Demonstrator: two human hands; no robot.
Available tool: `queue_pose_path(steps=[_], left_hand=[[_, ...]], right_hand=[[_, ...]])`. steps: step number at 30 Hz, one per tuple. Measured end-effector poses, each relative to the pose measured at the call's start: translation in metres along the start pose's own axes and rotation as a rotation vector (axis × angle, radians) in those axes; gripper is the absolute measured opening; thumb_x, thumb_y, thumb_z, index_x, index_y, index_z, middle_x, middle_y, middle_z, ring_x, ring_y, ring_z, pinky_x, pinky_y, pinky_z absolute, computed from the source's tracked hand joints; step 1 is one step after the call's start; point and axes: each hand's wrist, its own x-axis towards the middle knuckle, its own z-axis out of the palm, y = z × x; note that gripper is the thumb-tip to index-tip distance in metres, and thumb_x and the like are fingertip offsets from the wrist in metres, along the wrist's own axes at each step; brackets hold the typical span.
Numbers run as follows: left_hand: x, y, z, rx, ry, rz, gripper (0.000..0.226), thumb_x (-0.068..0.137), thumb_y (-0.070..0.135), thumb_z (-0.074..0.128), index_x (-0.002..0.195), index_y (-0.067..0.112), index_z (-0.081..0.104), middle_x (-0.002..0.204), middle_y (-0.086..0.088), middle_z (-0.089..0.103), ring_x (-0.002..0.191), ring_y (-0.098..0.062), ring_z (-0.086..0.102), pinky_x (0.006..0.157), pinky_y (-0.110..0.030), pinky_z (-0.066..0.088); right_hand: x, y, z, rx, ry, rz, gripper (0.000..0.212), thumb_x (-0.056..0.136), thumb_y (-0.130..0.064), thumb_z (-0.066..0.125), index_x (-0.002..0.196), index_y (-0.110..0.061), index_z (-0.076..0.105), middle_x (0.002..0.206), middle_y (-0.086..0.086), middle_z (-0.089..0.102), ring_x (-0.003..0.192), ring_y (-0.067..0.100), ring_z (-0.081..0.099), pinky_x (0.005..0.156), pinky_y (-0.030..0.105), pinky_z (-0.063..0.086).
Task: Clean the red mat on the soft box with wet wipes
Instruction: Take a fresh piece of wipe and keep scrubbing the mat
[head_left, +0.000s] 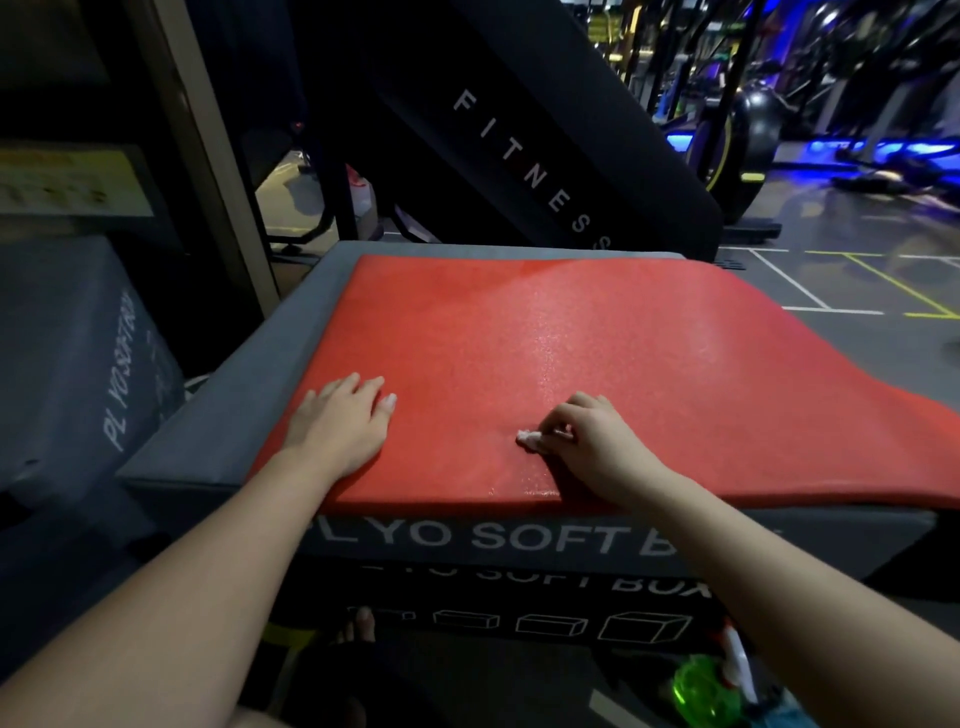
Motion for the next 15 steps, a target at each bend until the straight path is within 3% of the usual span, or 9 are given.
queue_pose_path(steps=[5, 7, 11, 15], left_hand=[[0.016, -0.001, 0.003, 0.045, 0.004, 0.020, 0.058, 0.106, 0.054, 0.028, 0.157, 0.028, 0.036, 0.165, -0.006, 0.031, 0.152, -0.026, 0.027, 0.124, -0.046, 0.019], [0.026, -0.002, 0.001, 0.037, 0.034, 0.025, 0.056, 0.106, 0.052, 0.028, 0.156, 0.027, 0.039, 0.164, -0.007, 0.034, 0.150, -0.027, 0.030, 0.123, -0.046, 0.022], [0.044, -0.004, 0.001, 0.045, 0.061, 0.029, 0.054, 0.107, 0.049, 0.030, 0.155, 0.026, 0.042, 0.163, -0.007, 0.036, 0.150, -0.026, 0.031, 0.123, -0.046, 0.023], [0.059, -0.005, 0.005, 0.049, 0.039, 0.026, 0.055, 0.107, 0.050, 0.030, 0.155, 0.026, 0.041, 0.162, -0.007, 0.036, 0.150, -0.025, 0.030, 0.123, -0.046, 0.023]], right_hand=[[0.000, 0.000, -0.034, 0.092, -0.340, -0.015, 0.026, 0.081, -0.056, 0.070, 0.092, -0.033, 0.072, 0.086, -0.016, 0.068, 0.078, -0.002, 0.060, 0.064, 0.011, 0.043], [0.003, 0.004, -0.037, 0.124, -0.376, -0.029, 0.024, 0.079, -0.054, 0.073, 0.091, -0.034, 0.073, 0.085, -0.018, 0.069, 0.078, -0.004, 0.061, 0.063, 0.011, 0.044], [0.036, 0.014, -0.012, 0.105, -0.139, -0.088, 0.027, 0.082, -0.056, 0.070, 0.085, -0.029, 0.072, 0.083, -0.010, 0.064, 0.075, 0.006, 0.057, 0.066, 0.023, 0.046], [0.078, 0.029, 0.011, 0.076, 0.064, -0.034, 0.025, 0.084, -0.047, 0.072, 0.089, -0.023, 0.074, 0.087, -0.005, 0.063, 0.079, 0.012, 0.057, 0.070, 0.029, 0.045]])
